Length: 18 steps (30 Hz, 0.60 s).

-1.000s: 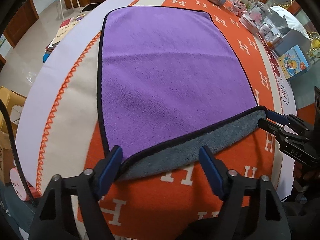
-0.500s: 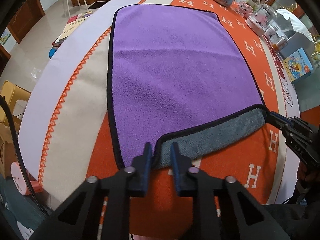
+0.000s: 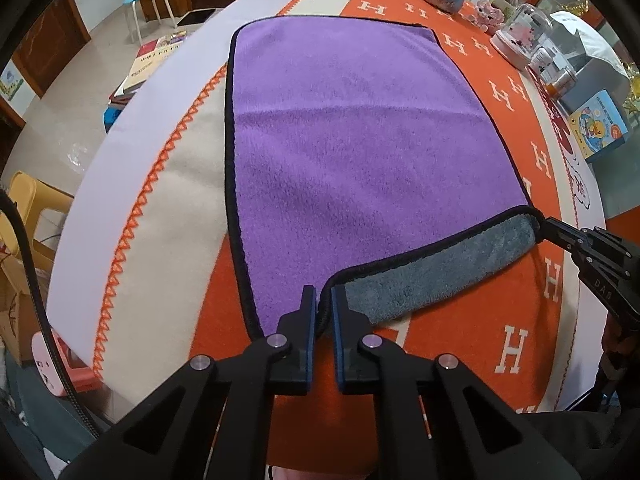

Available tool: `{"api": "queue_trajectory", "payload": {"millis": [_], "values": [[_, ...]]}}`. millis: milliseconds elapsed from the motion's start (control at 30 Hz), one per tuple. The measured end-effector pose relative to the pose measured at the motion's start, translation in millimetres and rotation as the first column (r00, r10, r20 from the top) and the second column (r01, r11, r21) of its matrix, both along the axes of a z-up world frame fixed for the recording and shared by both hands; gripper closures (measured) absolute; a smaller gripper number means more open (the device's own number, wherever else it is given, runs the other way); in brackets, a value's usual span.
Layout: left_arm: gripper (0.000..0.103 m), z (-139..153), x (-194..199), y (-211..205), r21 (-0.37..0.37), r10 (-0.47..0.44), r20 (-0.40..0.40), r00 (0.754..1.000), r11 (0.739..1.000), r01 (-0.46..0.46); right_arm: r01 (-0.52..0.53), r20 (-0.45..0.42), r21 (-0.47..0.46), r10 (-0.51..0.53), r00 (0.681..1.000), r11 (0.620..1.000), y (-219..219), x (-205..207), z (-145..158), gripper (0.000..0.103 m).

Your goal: Fold towel

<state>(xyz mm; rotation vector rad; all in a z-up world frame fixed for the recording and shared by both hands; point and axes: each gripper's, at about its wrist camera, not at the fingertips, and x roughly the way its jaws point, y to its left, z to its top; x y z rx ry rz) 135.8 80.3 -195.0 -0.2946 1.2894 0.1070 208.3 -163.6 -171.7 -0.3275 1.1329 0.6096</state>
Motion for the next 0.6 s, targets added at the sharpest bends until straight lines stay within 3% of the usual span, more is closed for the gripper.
{"api": "queue_trajectory", "payload": {"millis": [367, 600], "values": [[0.098, 48.7, 16.6, 10.9, -0.027, -0.050, 0.079, 0.996, 0.998, 0.052, 0.021, 0.075, 0.080, -0.027, 0.997, 0.997, -1.1, 7.6, 34.7, 0.100], [0.098, 86.5, 33.7, 26.2, 0.012, -0.050, 0.178, 0.983, 0.999, 0.049, 0.041, 0.158, 0.139, -0.063, 0.986, 0.989, 4.2, 17.9, 65.6, 0.100]]}}
